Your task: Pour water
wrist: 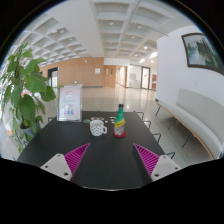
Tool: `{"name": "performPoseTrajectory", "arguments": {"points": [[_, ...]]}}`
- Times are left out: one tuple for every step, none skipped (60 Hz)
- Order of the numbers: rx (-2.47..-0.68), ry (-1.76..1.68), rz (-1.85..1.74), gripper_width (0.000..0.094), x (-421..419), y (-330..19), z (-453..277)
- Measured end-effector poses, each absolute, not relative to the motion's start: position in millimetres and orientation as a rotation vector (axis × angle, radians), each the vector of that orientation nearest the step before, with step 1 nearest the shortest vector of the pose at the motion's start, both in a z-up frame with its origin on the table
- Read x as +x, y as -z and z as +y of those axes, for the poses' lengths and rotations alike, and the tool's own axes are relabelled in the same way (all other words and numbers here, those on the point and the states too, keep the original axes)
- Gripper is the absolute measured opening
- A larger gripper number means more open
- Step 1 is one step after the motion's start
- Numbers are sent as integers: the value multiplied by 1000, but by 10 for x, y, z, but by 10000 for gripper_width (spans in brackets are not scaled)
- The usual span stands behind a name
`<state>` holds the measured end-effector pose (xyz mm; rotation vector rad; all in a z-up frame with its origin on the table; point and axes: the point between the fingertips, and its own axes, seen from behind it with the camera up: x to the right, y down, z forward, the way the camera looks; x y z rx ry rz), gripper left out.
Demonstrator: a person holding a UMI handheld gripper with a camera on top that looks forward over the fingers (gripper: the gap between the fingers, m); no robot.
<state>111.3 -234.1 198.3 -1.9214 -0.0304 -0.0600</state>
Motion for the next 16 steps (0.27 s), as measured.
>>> {"name": "performPoseTrajectory", "arguments": {"points": [[-1921, 56, -31, 857, 1109, -1991, -2371], [-1920, 55, -31, 858, 1107, -1998, -2397], [-1919, 56, -31, 858, 1110, -1991, -2397], [-1918, 60, -29, 856, 1122, -2014, -2419], [-1918, 64, -27, 859, 1131, -2024, -2440], [-1917, 67, -25, 857, 1140, -2030, -2455], [-1917, 68, -24, 857, 1145, -2034, -2468], [-1917, 69, -22, 857, 1150, -2038, -2479], [-1916, 69, -20, 857, 1154, -2040, -2487], [-1913, 69, -19, 857, 1166, -2030, -2483], [-1908, 72, -18, 858, 1165, -2036, -2489], [-1903, 77, -18, 858, 1172, -2047, -2496], [-1899, 81, -18, 858, 1178, -2059, -2500], [-1895, 83, -16, 861, 1186, -2072, -2505], [-1892, 84, -14, 858, 1192, -2083, -2512], [-1888, 85, -12, 858, 1199, -2092, -2518]]}}
